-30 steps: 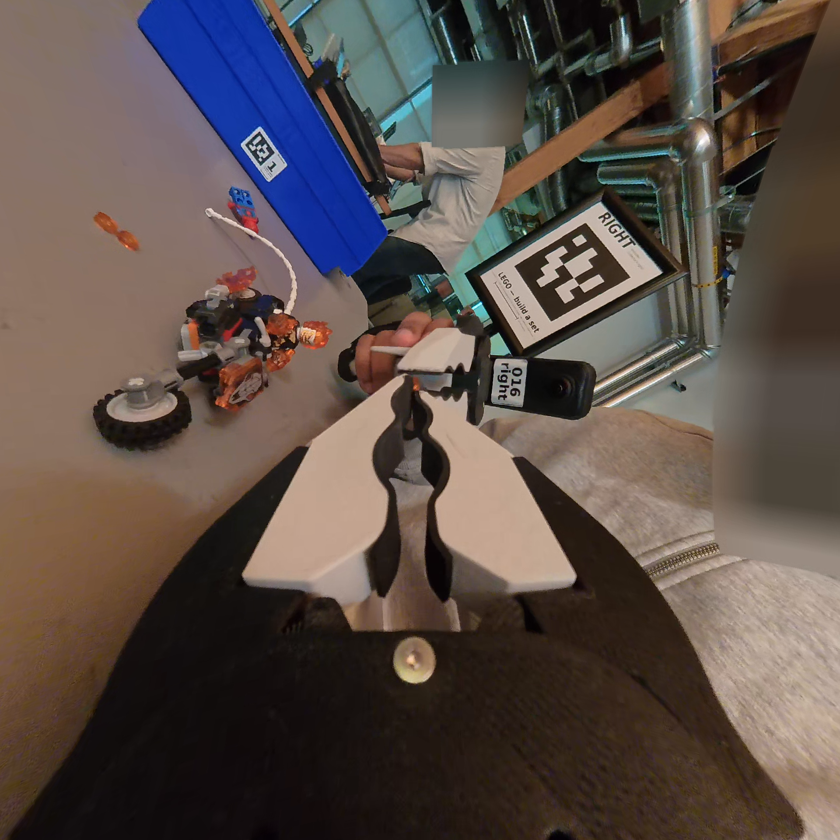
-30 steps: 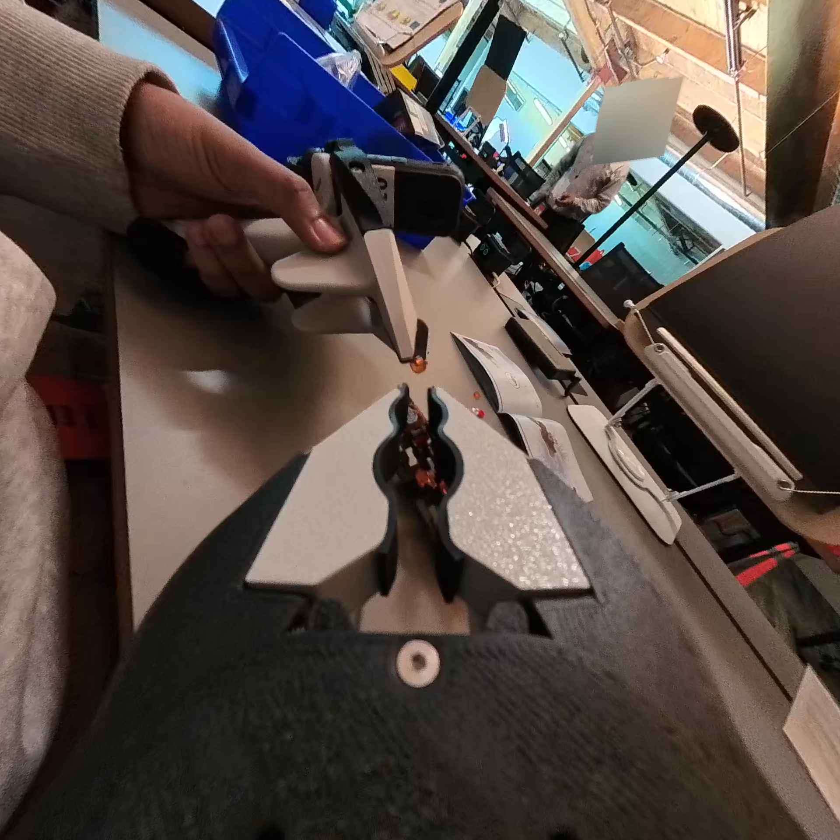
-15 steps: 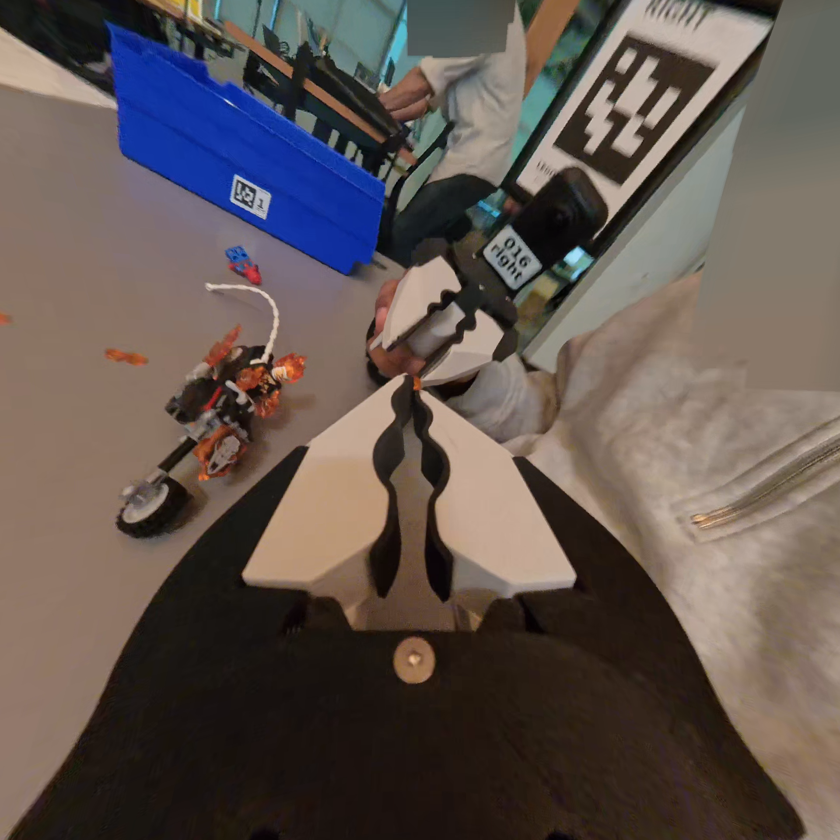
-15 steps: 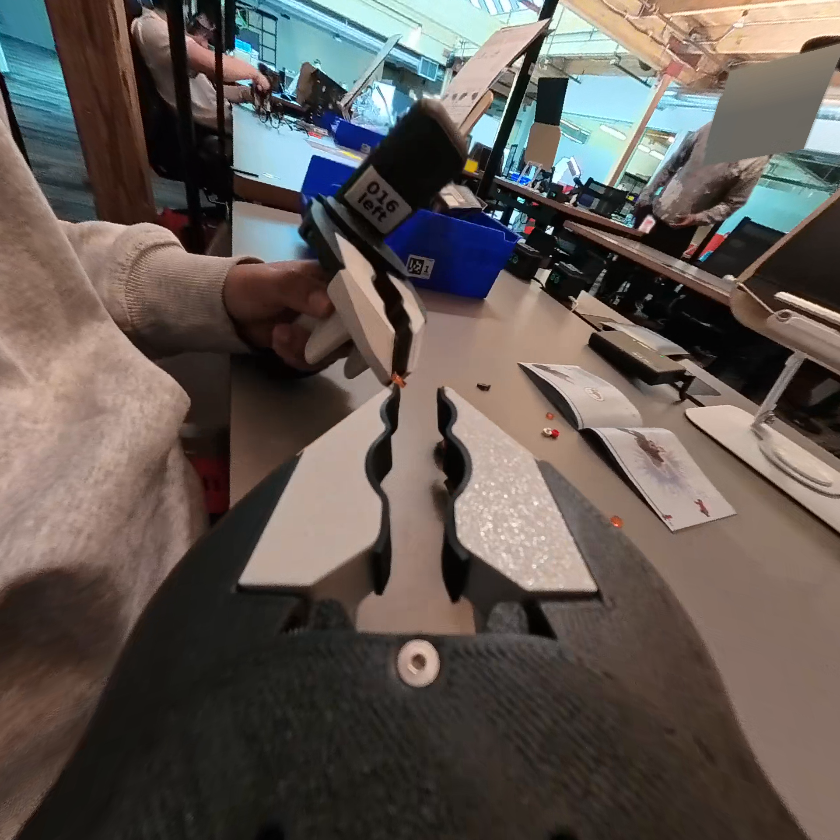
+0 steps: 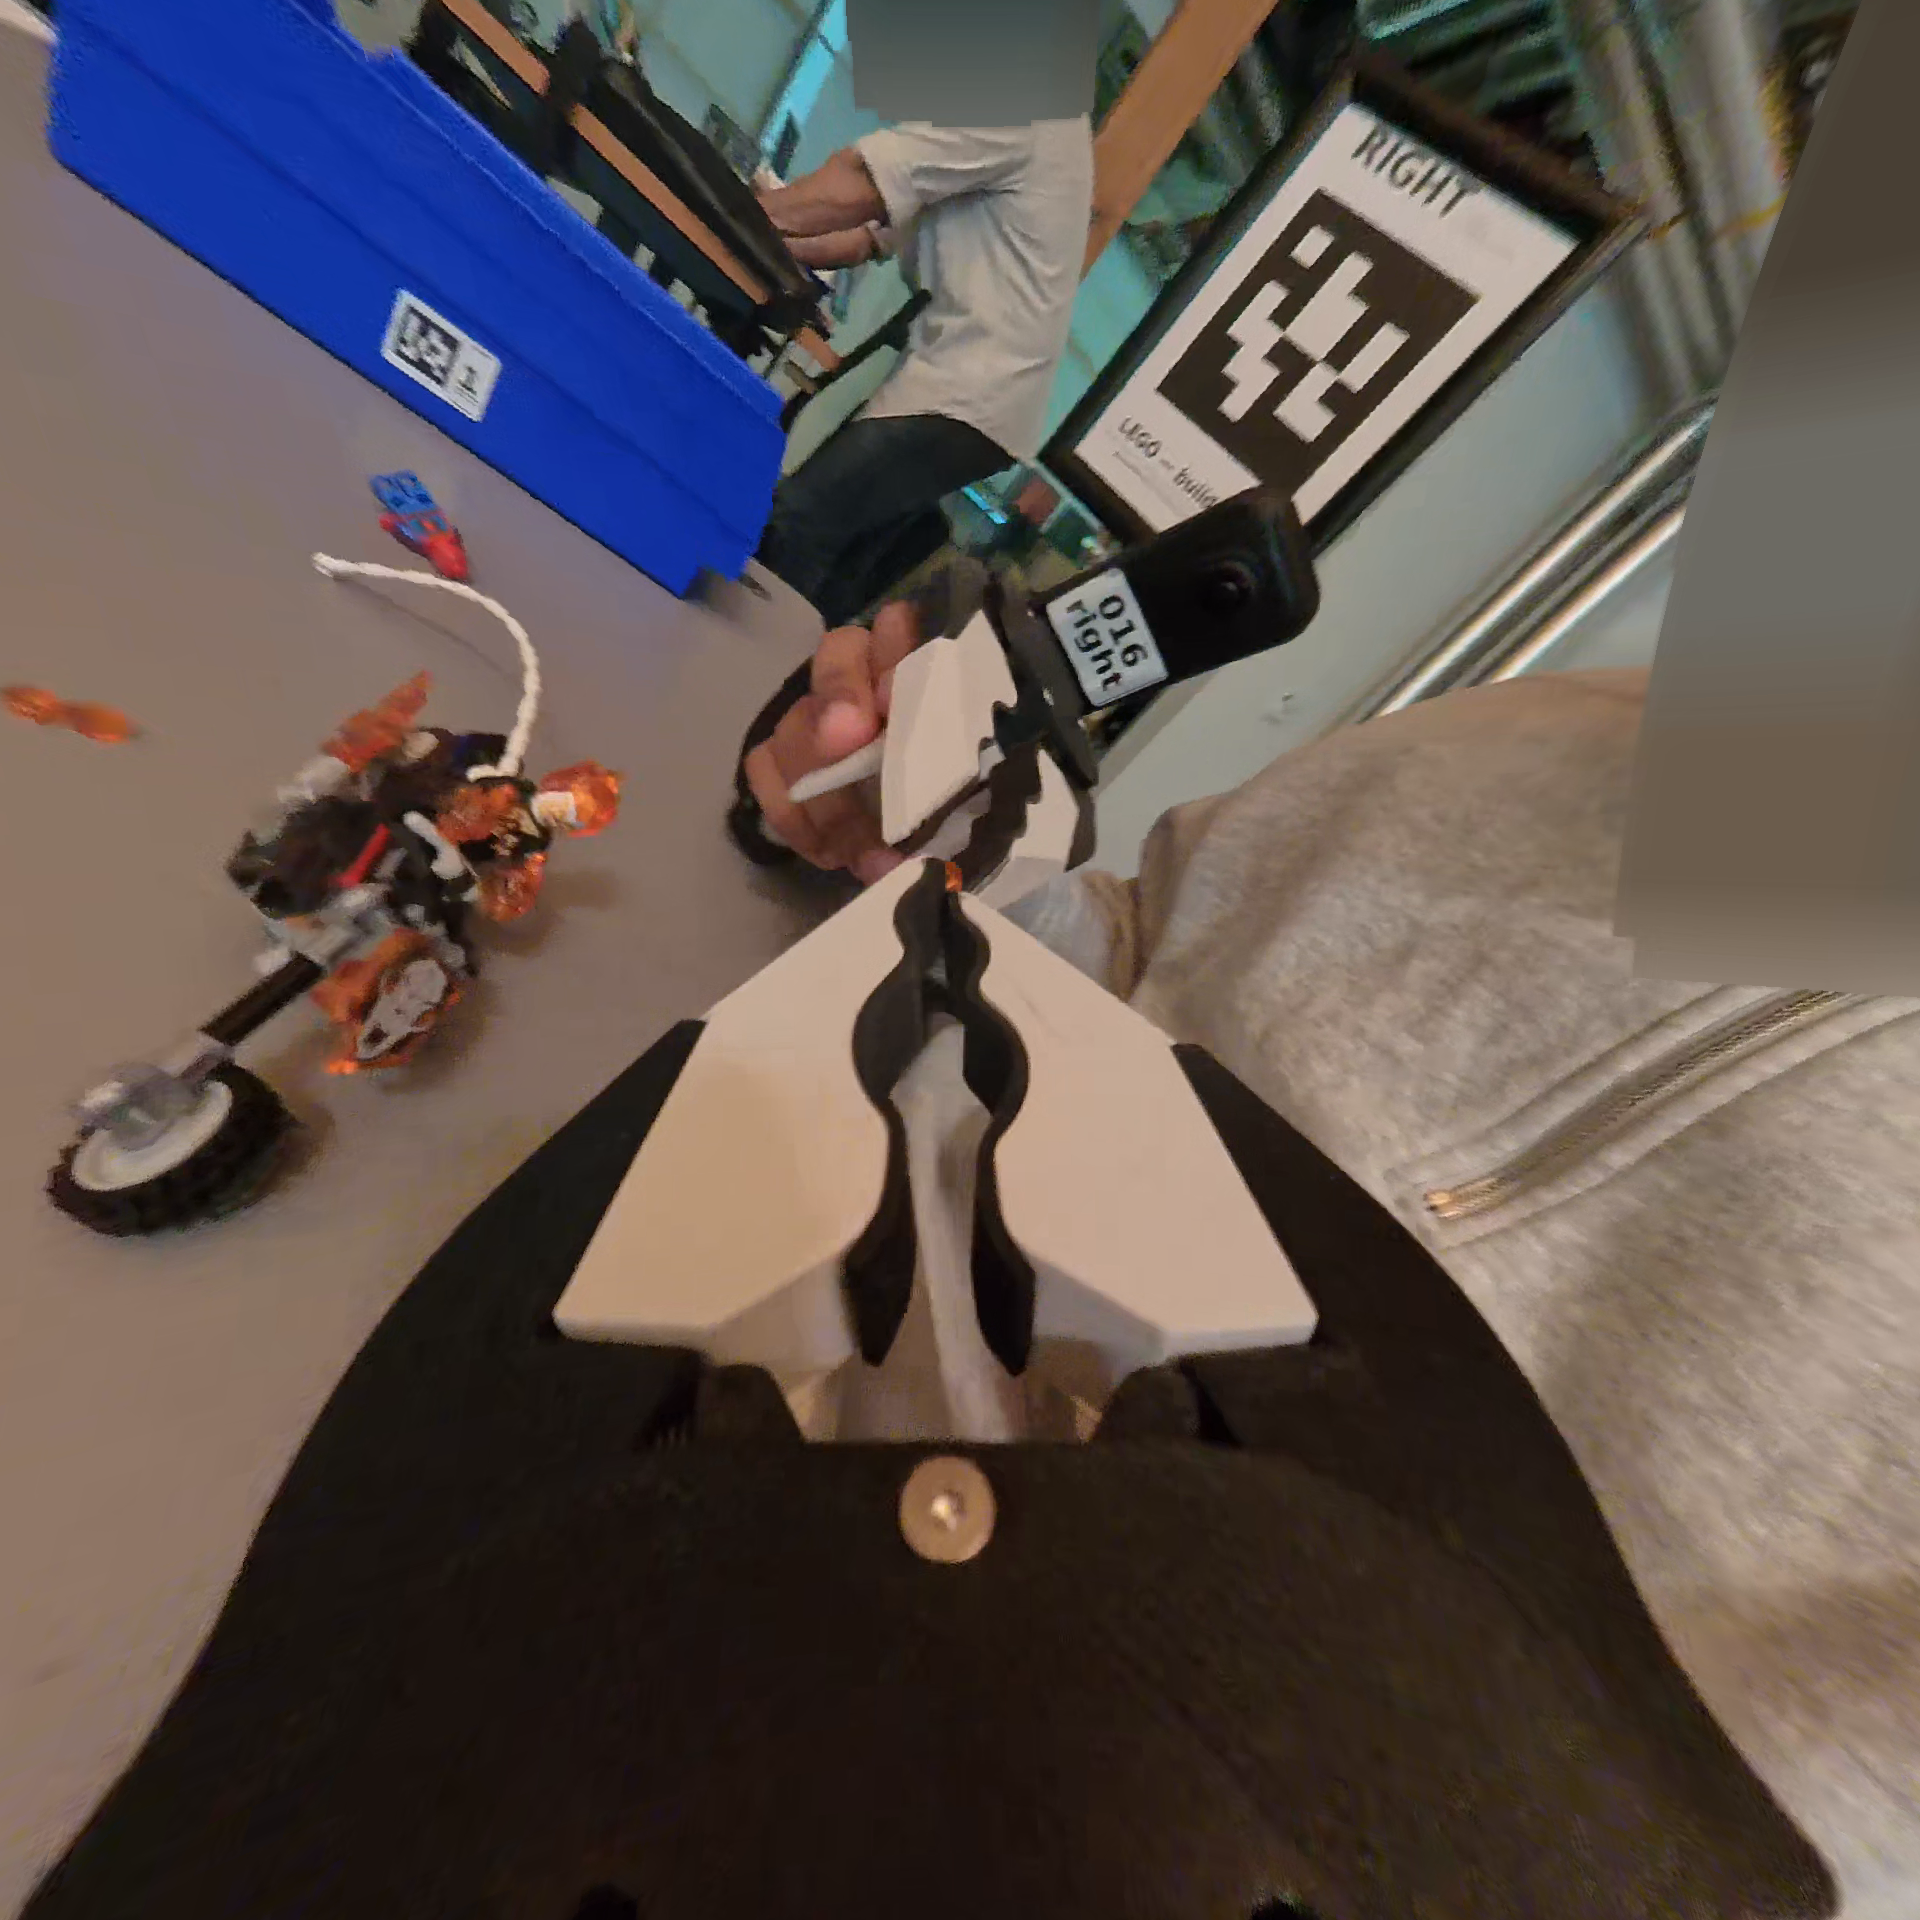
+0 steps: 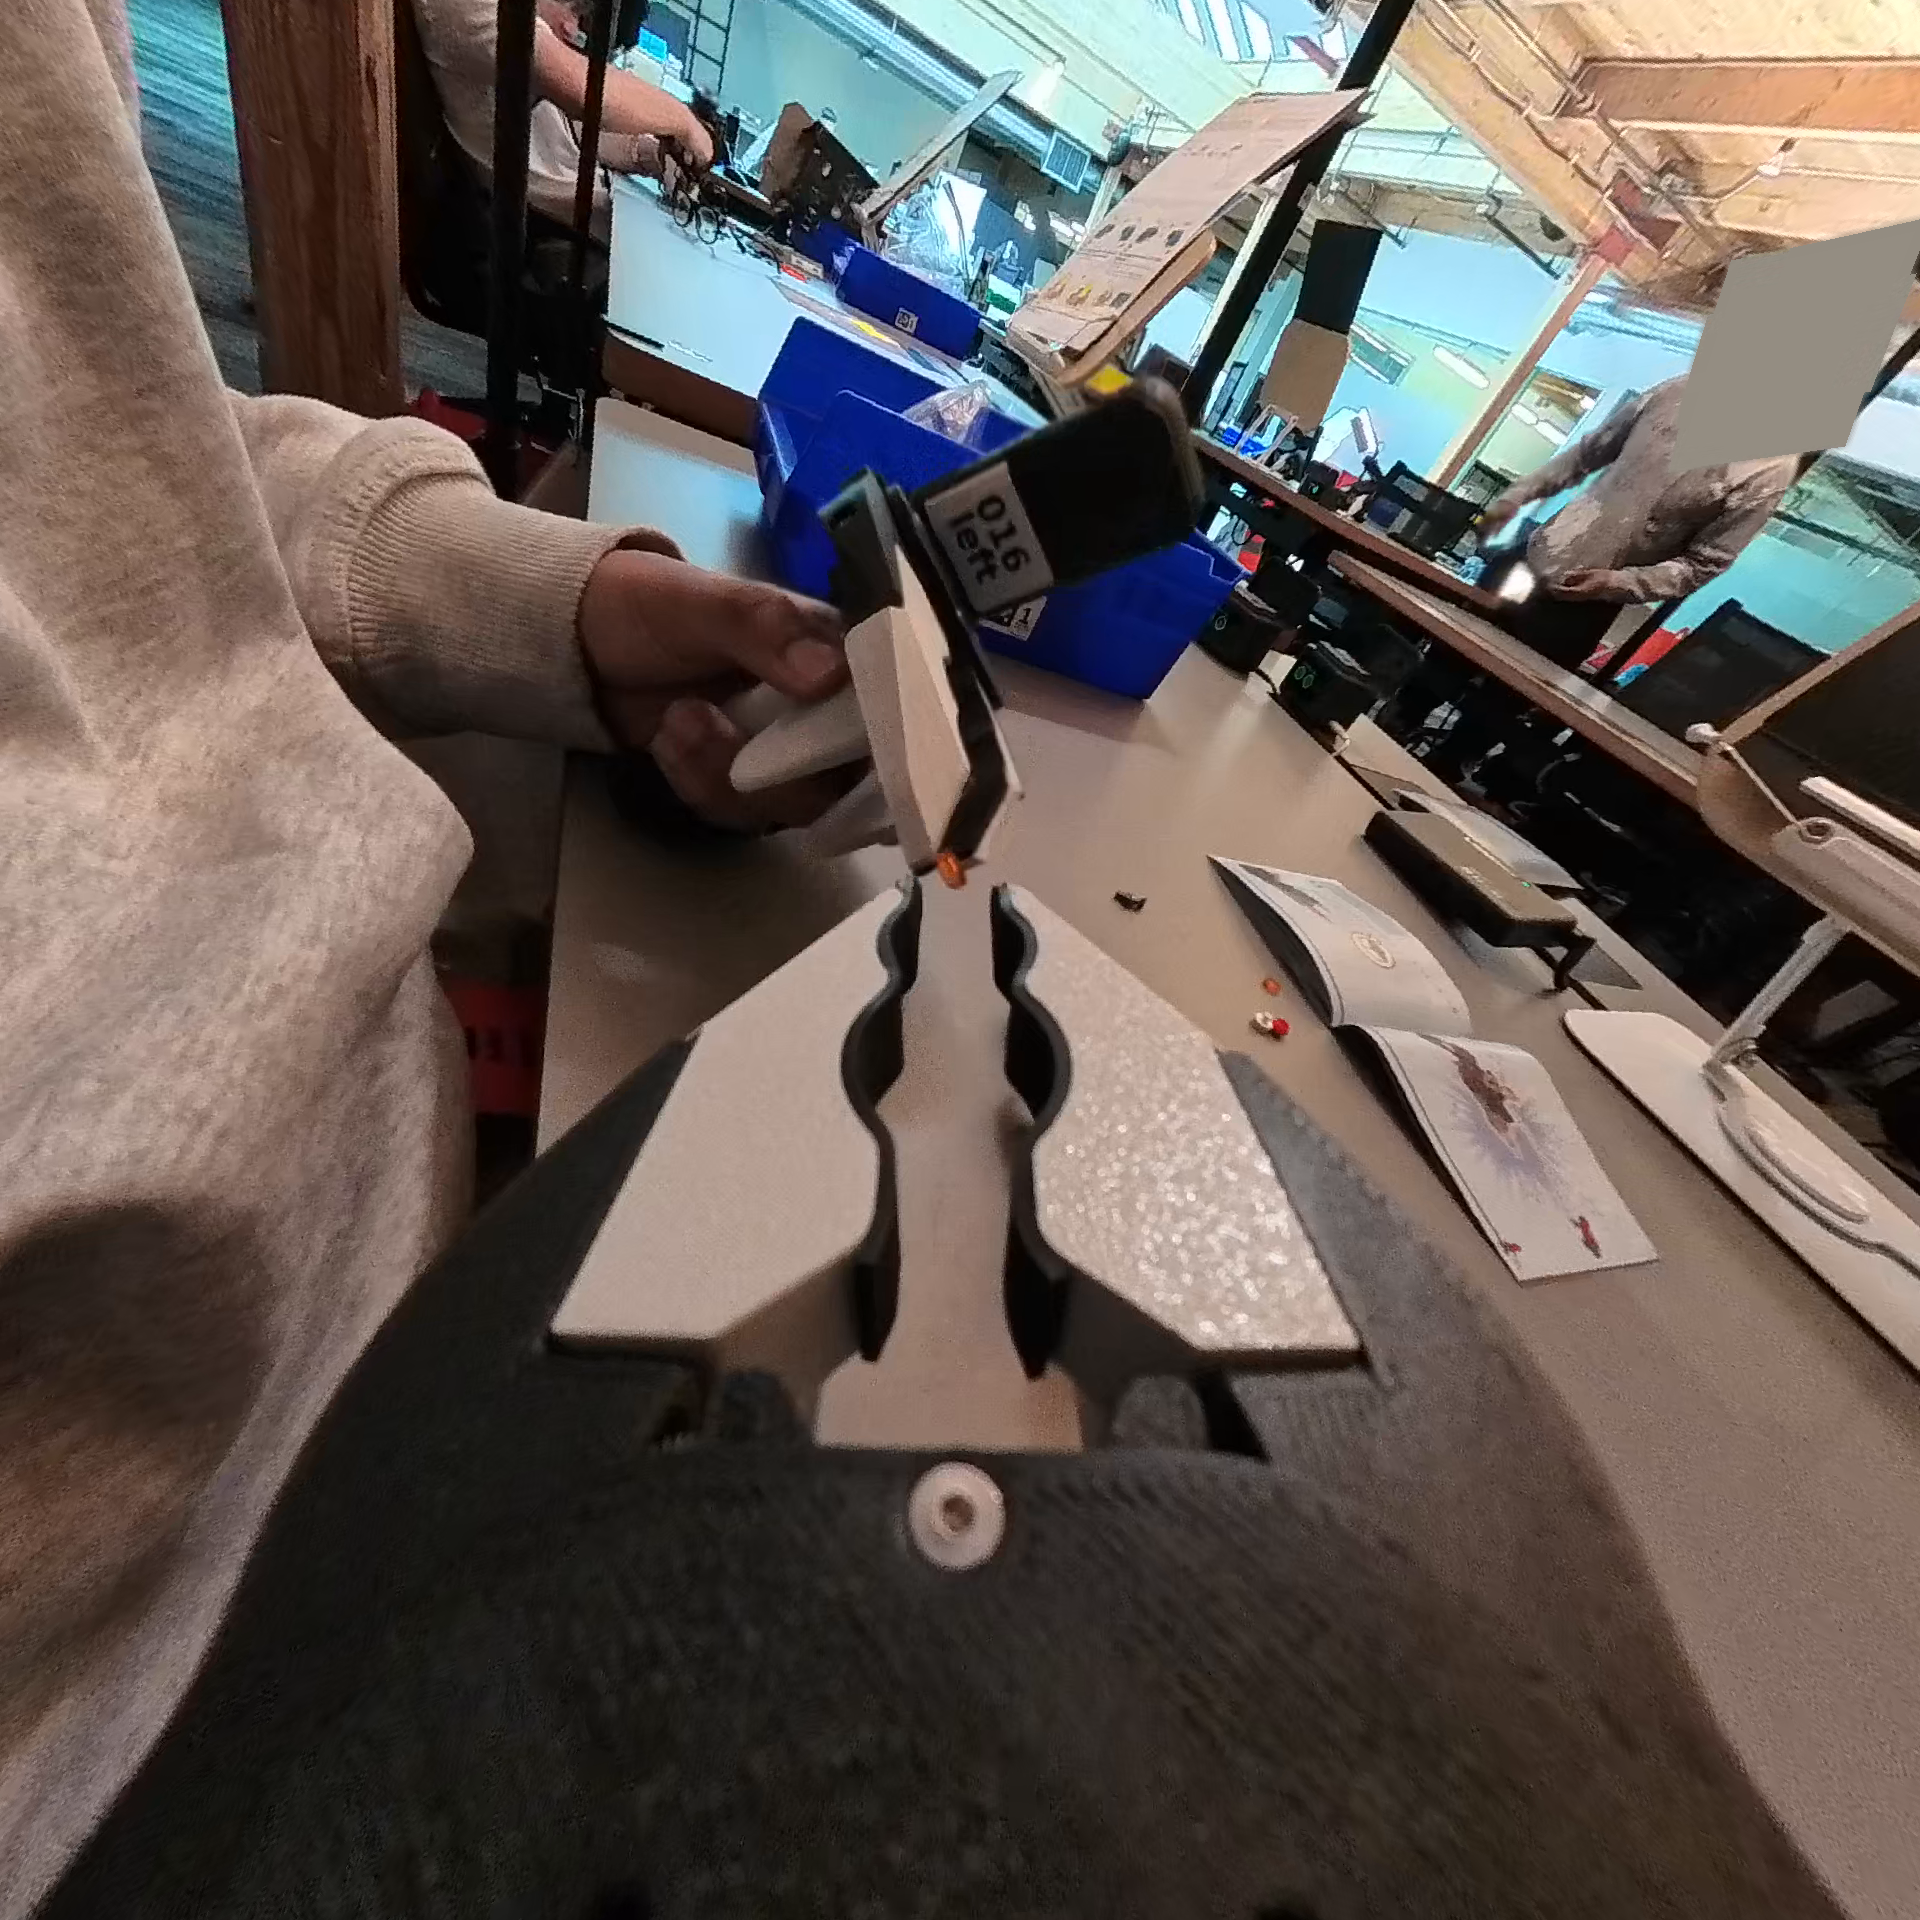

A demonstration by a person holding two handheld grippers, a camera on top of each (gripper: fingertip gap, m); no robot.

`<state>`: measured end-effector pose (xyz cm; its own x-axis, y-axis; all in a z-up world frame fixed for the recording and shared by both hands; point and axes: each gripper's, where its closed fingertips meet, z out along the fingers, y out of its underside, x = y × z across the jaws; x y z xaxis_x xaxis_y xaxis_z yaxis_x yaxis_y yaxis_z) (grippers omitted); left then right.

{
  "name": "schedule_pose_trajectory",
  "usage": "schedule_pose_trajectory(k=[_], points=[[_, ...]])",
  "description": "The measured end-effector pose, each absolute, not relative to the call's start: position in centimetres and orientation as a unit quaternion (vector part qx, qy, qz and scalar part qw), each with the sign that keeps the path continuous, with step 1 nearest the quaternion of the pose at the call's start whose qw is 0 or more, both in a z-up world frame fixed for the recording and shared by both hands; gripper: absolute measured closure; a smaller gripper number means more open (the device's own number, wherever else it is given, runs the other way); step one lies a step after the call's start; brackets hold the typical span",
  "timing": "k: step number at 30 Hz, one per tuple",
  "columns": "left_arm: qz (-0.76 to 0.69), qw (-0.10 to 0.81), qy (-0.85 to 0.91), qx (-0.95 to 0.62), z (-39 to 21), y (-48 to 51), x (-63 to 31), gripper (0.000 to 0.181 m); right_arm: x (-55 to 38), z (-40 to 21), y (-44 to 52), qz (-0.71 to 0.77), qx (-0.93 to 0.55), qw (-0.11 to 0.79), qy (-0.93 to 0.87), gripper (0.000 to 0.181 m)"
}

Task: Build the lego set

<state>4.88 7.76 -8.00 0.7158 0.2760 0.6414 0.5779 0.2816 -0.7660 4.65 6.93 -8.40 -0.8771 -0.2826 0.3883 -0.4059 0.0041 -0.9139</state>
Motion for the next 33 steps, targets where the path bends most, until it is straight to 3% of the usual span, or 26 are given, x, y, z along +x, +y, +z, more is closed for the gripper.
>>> schedule_pose_trajectory(k=[17, 28, 33], points=[[-0.178, 0.717, -0.373, -0.561, -8.2, 8.0, 5.1, 0.181, 5.2, -8.5, 7.0, 0.655, 0.252, 0.015, -0.712, 0.180], [-0.073, 0.714, -0.361, -0.596, -7.9, 7.5, 4.6, 0.181, 4.8, -7.7, 7.1, 0.629, 0.115, -0.228, -0.734, 0.180], [-0.041, 0.708, -0.364, -0.604, -7.9, 7.2, 4.4, 0.179, 4.1, -7.1, 7.4, 0.636, 0.085, -0.267, -0.719, 0.181]])
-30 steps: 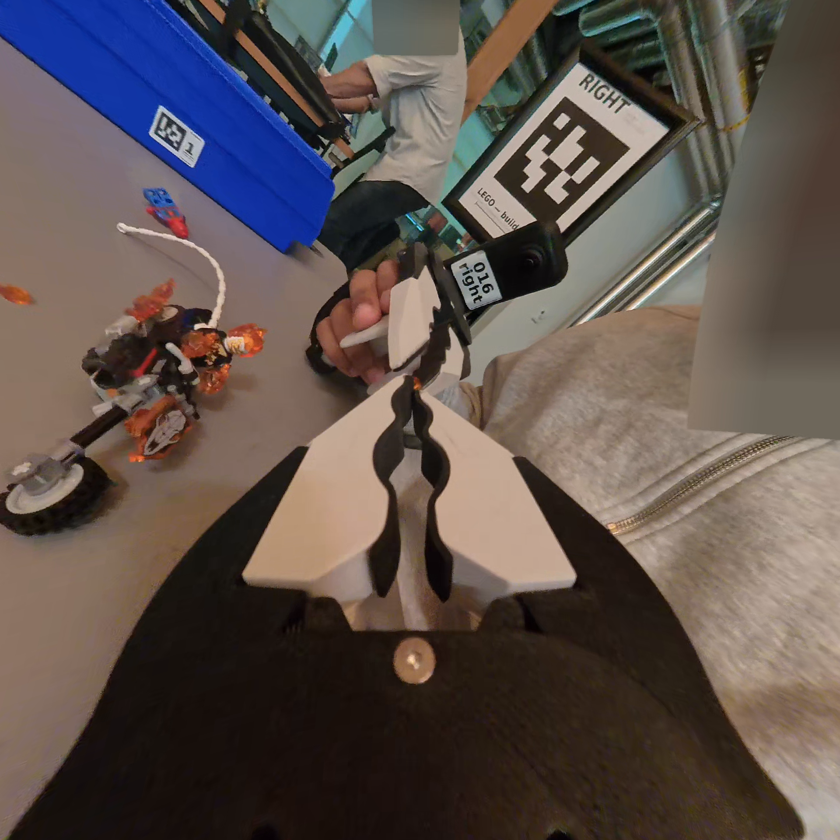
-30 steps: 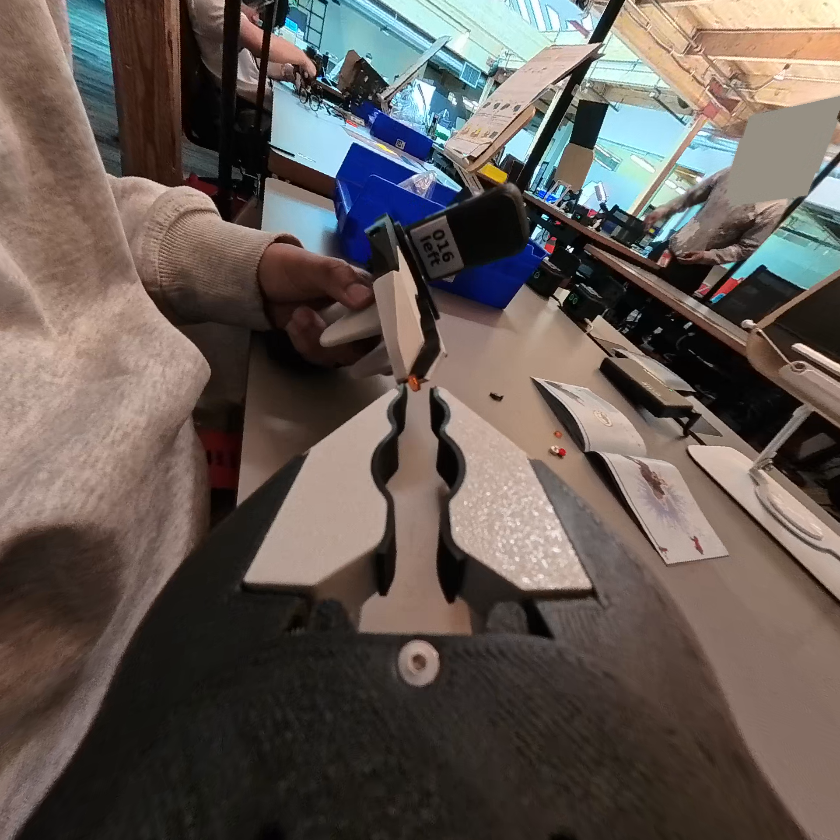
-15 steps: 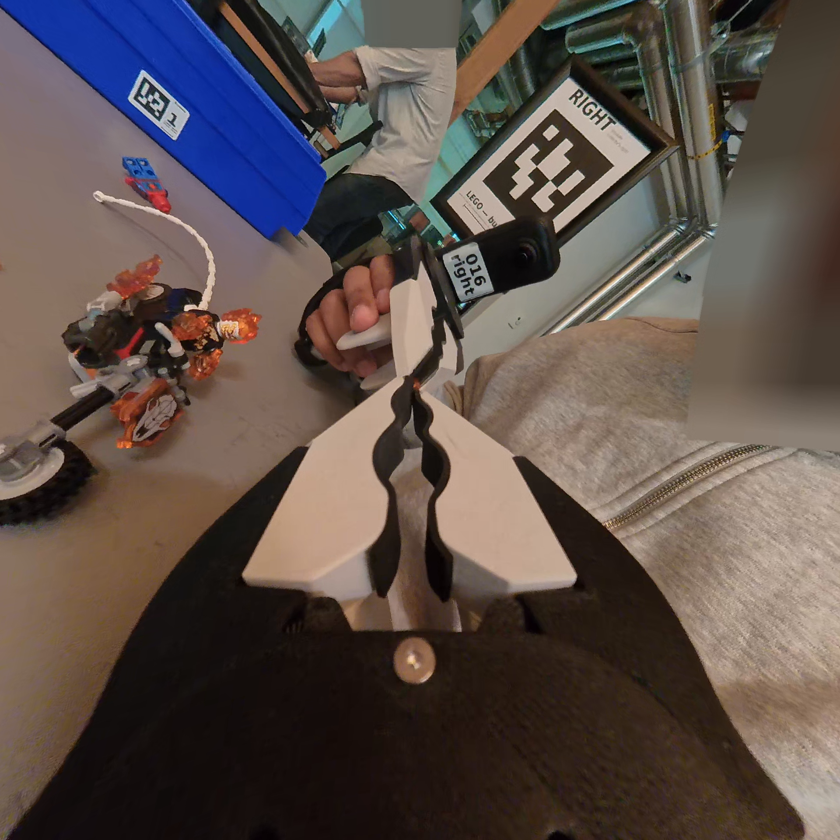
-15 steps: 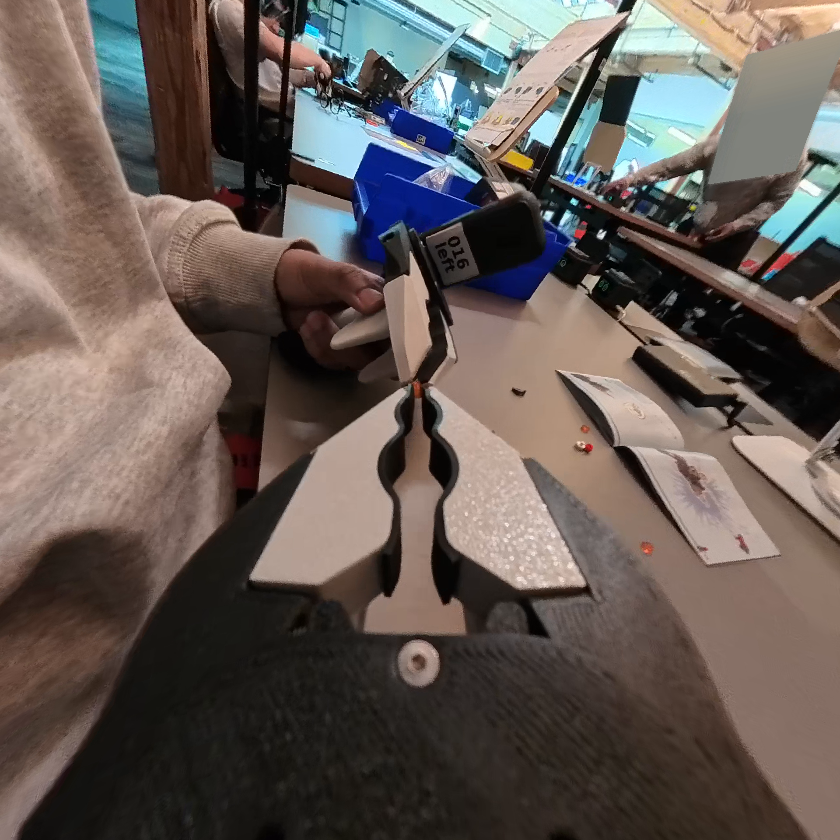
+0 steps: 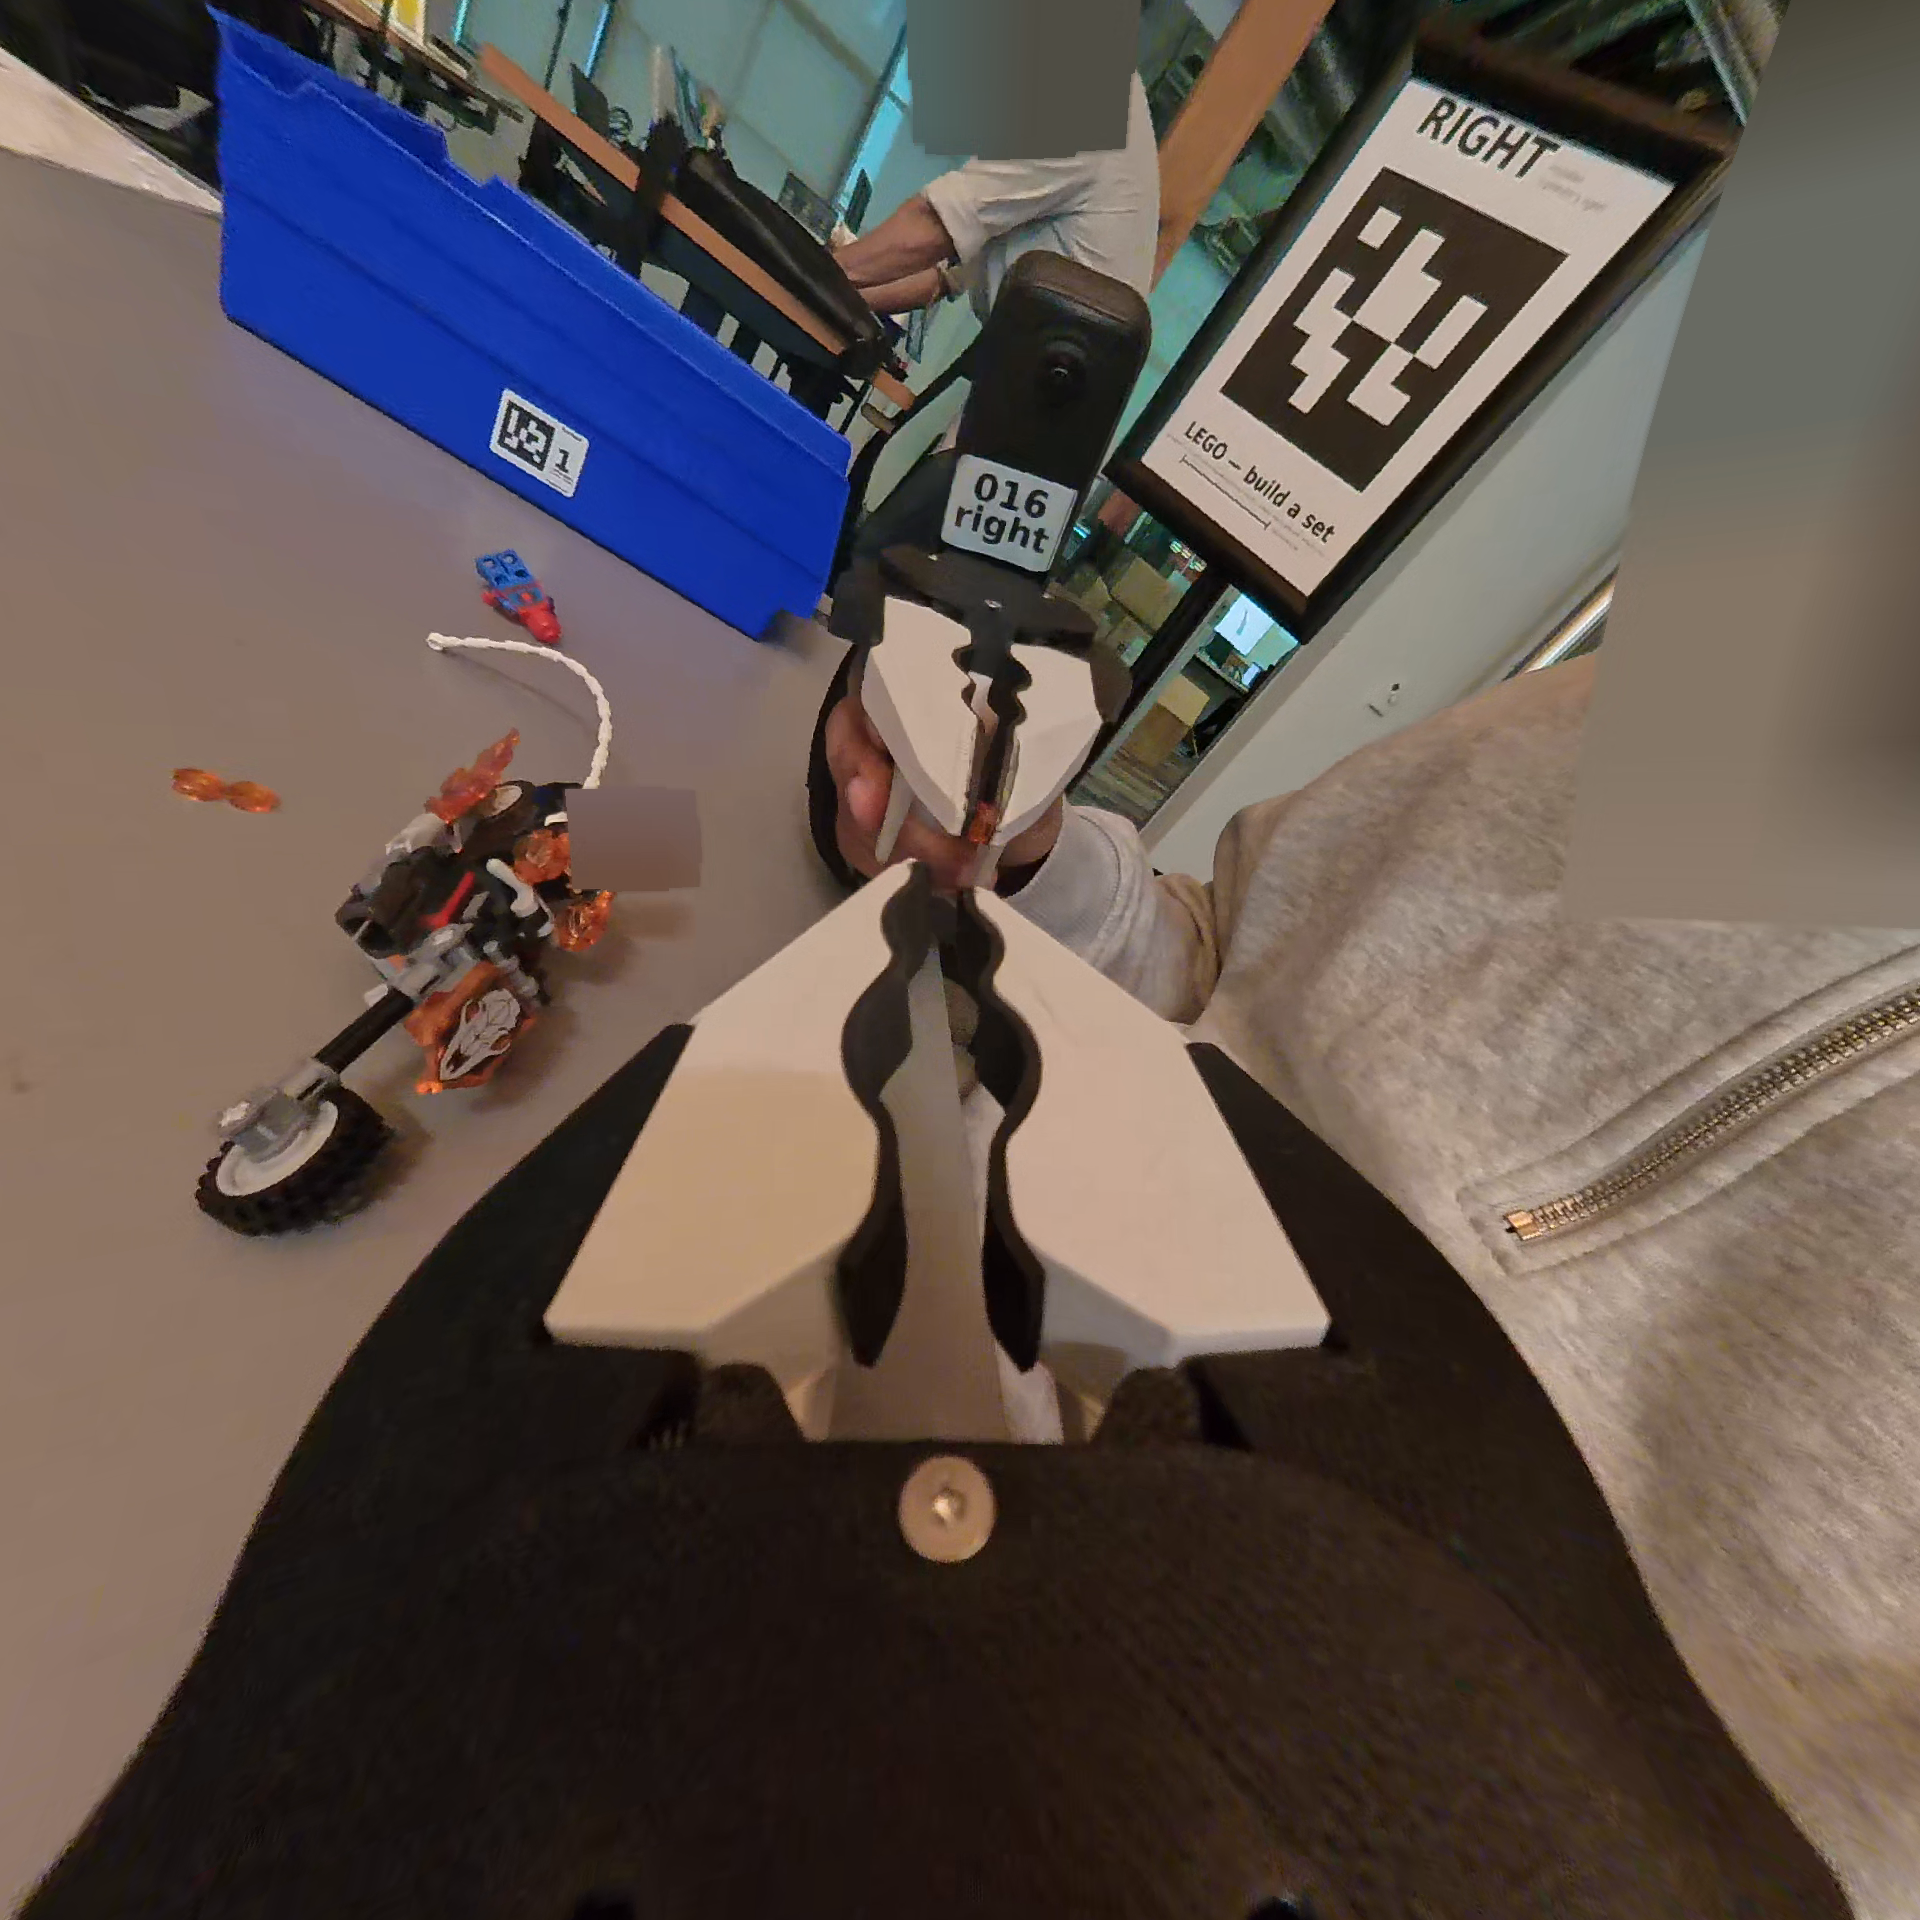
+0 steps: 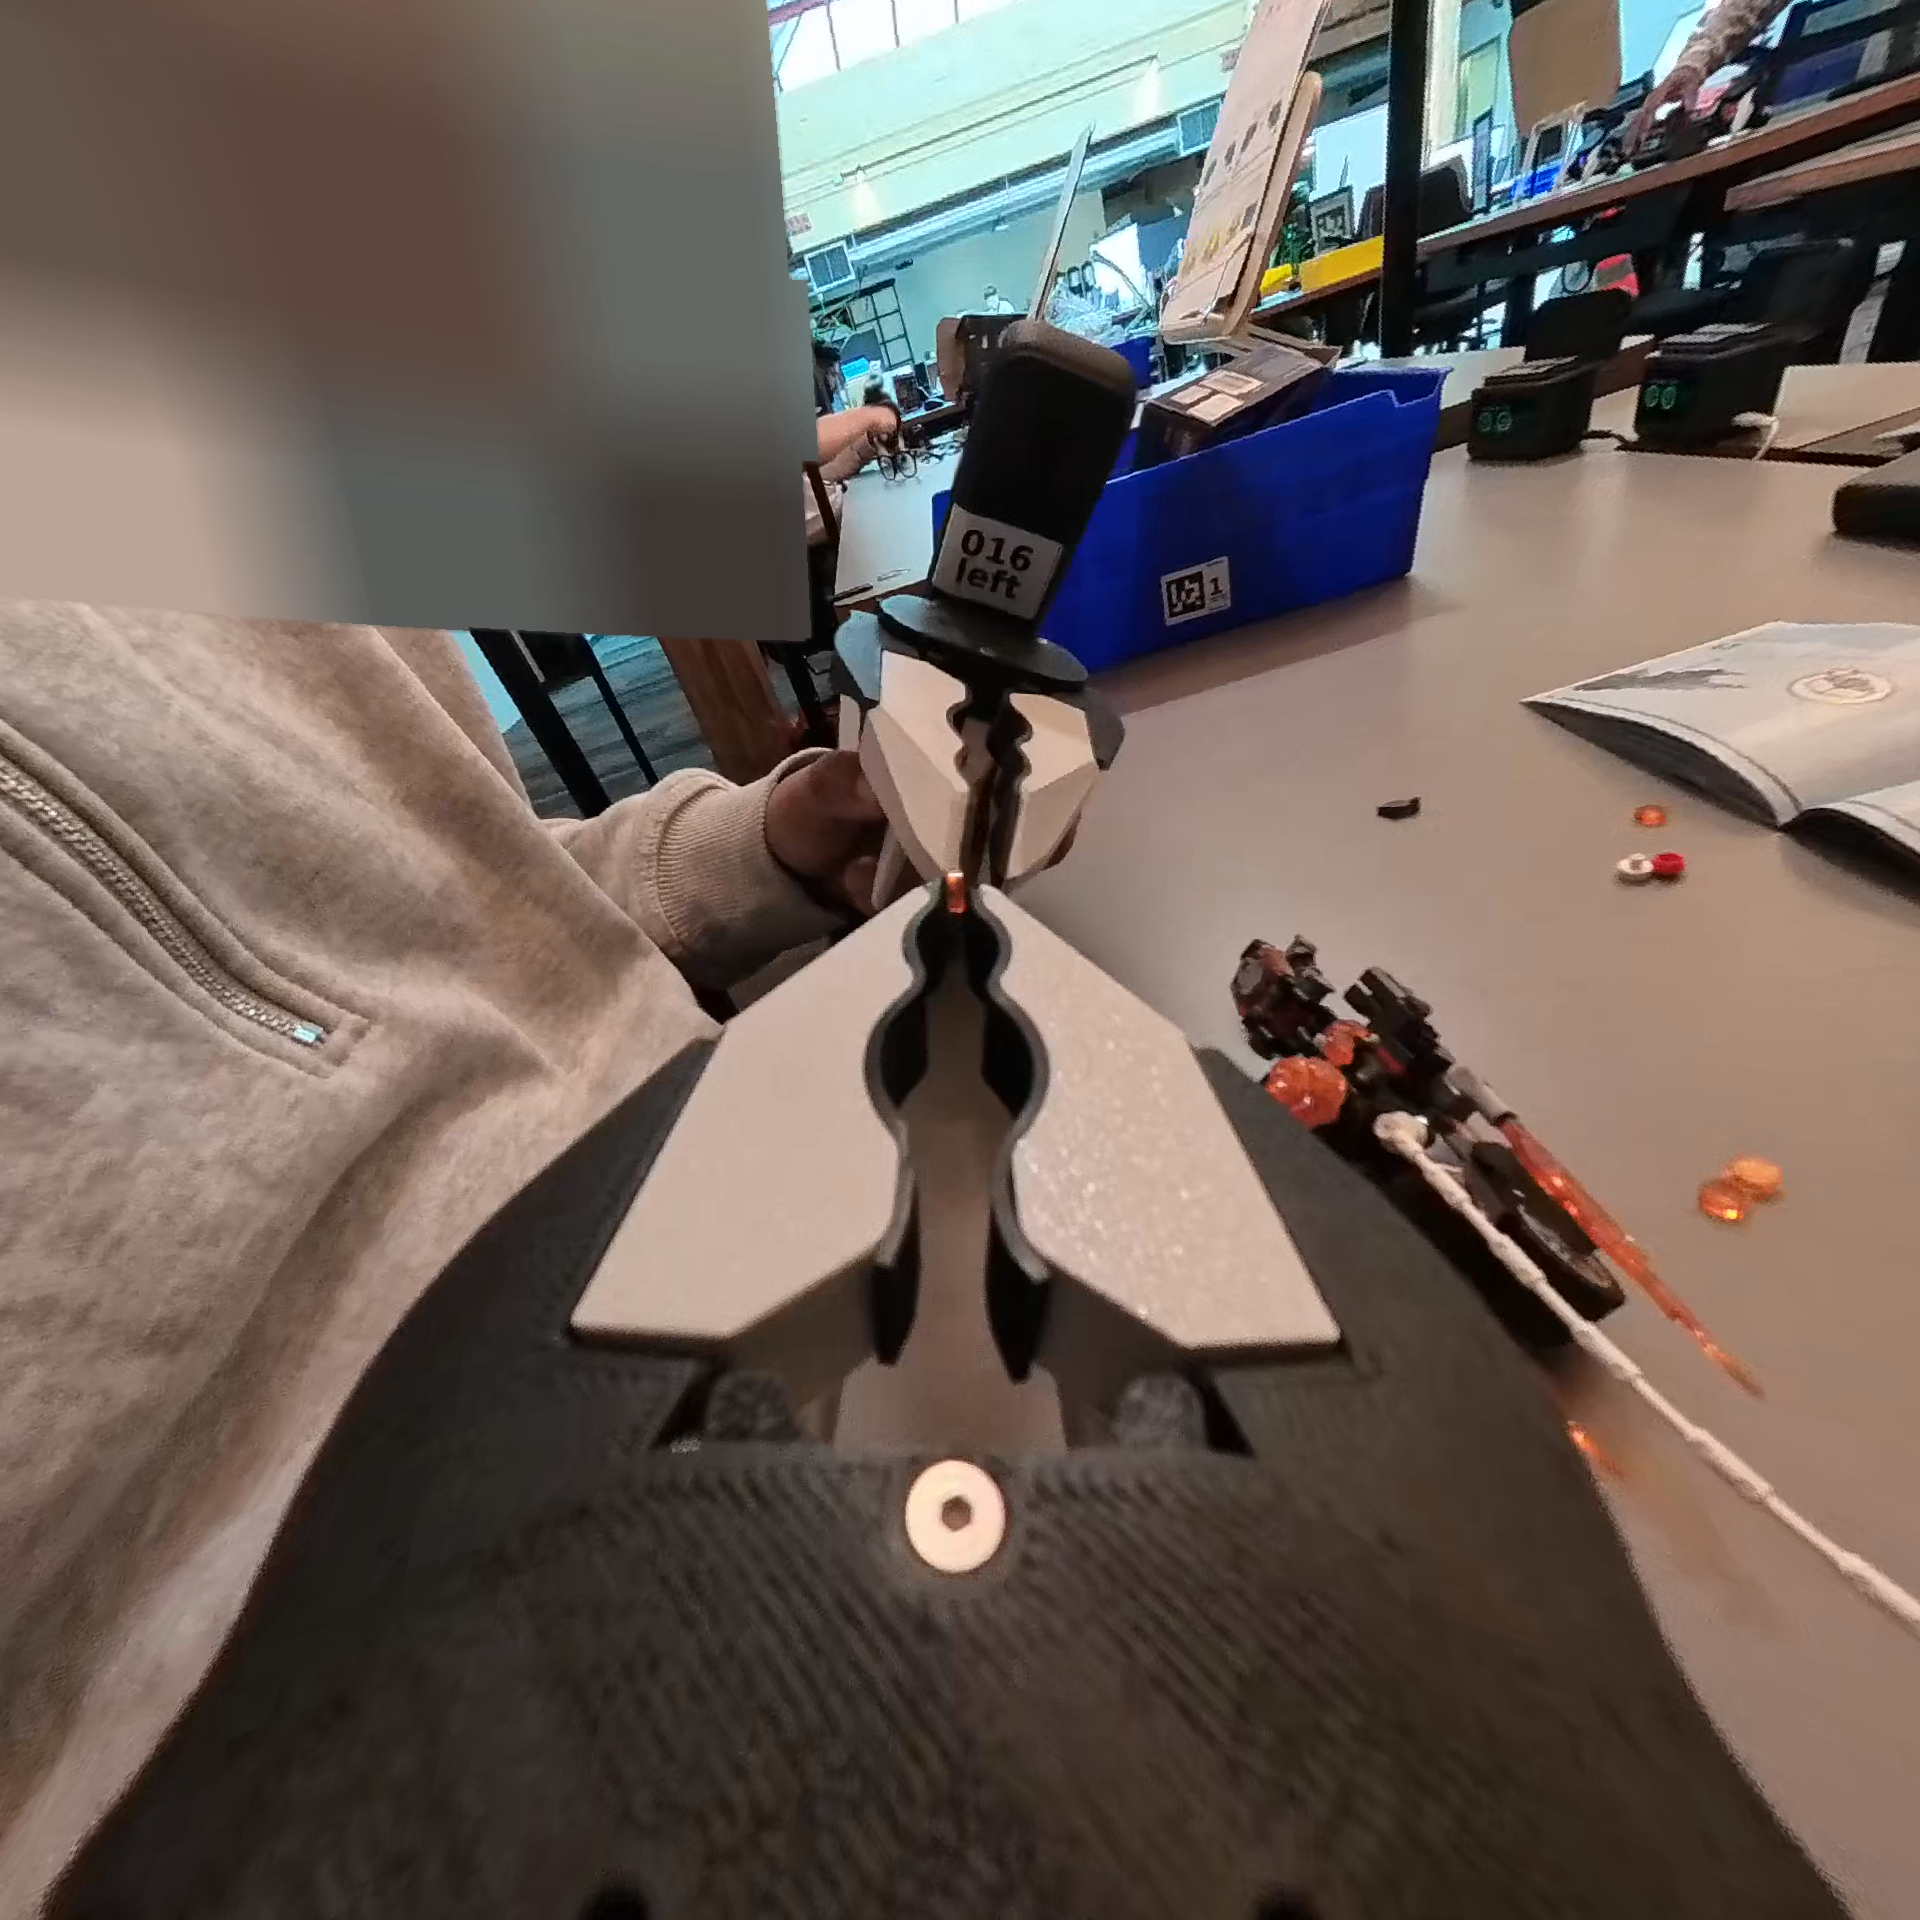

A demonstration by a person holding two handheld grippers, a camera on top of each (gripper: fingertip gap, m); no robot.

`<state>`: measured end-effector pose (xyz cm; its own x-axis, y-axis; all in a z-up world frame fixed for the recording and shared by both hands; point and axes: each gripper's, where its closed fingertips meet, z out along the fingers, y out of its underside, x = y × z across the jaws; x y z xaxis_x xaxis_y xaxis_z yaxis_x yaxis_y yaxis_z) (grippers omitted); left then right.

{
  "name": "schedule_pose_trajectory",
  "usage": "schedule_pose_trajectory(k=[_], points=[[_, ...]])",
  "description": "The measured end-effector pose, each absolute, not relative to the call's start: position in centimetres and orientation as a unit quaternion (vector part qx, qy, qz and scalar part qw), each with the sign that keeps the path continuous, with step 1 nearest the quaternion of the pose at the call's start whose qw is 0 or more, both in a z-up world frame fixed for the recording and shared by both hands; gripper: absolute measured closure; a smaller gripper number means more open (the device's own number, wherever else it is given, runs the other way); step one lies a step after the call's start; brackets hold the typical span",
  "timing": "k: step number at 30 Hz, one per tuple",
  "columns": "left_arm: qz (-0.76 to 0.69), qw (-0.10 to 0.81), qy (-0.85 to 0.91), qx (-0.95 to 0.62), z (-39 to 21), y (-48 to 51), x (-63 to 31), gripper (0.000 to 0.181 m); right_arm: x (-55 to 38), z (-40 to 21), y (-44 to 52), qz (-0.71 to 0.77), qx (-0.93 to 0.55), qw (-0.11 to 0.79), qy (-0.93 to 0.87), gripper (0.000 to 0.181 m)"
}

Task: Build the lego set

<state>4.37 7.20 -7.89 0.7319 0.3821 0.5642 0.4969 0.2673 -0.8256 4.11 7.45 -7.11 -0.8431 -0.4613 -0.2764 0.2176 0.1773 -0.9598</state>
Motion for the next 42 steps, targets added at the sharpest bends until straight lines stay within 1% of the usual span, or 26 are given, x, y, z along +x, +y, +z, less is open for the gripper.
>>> schedule_pose_trajectory(k=[5, 14, 26, 42], points=[[-0.044, 0.709, -0.360, -0.605, -7.8, 7.4, 4.4, 0.176, 4.3, -7.6, 7.2, -0.624, -0.083, 0.266, 0.730, 0.181], [-0.051, 0.708, -0.356, -0.608, -7.9, 7.8, 4.6, 0.181, 4.7, -8.1, 6.9, -0.611, -0.089, 0.261, 0.742, 0.180], [-0.070, 0.715, -0.369, -0.589, -7.9, 7.7, 4.4, 0.181, 4.4, -8.1, 6.8, -0.613, -0.082, 0.257, 0.742, 0.181], [-0.056, 0.710, -0.378, -0.591, -8.0, 7.4, 4.1, 0.181, 4.2, -8.2, 6.4, -0.605, -0.069, 0.268, 0.746, 0.181]])
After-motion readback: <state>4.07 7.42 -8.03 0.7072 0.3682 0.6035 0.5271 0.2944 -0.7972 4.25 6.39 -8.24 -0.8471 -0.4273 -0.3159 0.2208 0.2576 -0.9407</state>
